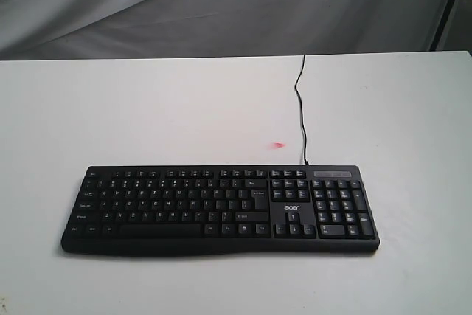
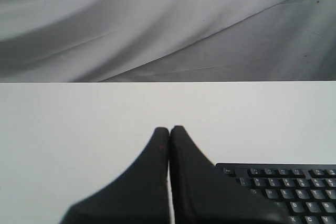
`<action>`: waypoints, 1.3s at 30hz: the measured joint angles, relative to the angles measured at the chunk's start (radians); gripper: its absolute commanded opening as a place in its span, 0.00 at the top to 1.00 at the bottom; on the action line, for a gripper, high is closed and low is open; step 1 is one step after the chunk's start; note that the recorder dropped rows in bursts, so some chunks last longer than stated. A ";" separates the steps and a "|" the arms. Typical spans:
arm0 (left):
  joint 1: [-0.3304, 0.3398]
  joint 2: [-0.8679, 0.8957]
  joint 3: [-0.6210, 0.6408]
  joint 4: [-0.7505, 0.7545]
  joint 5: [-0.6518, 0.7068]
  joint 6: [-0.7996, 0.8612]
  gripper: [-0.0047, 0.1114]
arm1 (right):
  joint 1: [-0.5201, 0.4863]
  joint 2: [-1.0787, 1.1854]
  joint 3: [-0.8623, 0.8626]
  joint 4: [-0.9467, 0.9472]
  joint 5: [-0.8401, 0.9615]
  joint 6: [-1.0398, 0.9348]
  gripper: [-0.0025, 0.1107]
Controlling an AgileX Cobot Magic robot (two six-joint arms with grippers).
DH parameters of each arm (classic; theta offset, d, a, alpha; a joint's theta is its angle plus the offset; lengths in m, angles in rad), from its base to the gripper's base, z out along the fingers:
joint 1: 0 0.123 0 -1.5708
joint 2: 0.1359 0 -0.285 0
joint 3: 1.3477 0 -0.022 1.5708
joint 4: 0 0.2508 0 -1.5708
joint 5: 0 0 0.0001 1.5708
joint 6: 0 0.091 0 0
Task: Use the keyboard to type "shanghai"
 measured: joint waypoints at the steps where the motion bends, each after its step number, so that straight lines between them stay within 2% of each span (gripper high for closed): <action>1: 0.000 0.000 0.000 0.000 0.000 0.000 0.95 | 0.000 0.000 0.000 -0.032 -0.005 0.012 0.98; 5: 0.000 0.000 0.000 0.000 0.000 0.000 0.95 | 0.000 0.000 -0.032 -0.132 0.074 0.055 0.98; 10: 0.000 0.000 0.000 0.000 0.000 0.000 0.95 | 0.000 0.000 -0.160 -0.156 0.217 0.102 0.98; 14: 0.000 0.000 0.000 0.000 0.000 0.000 0.95 | 0.000 0.048 -0.236 -0.184 0.233 0.160 0.98; 22: 0.000 0.000 0.000 0.000 0.000 0.000 0.95 | 0.000 0.281 -0.382 -0.246 0.246 0.215 0.98; 28: 0.000 0.000 0.000 0.000 0.000 0.000 0.95 | 0.000 0.504 -0.524 -0.477 0.291 0.404 0.98; 39: 0.000 0.000 0.000 0.000 0.000 0.000 0.95 | 0.000 0.842 -0.762 -1.138 0.273 0.948 0.98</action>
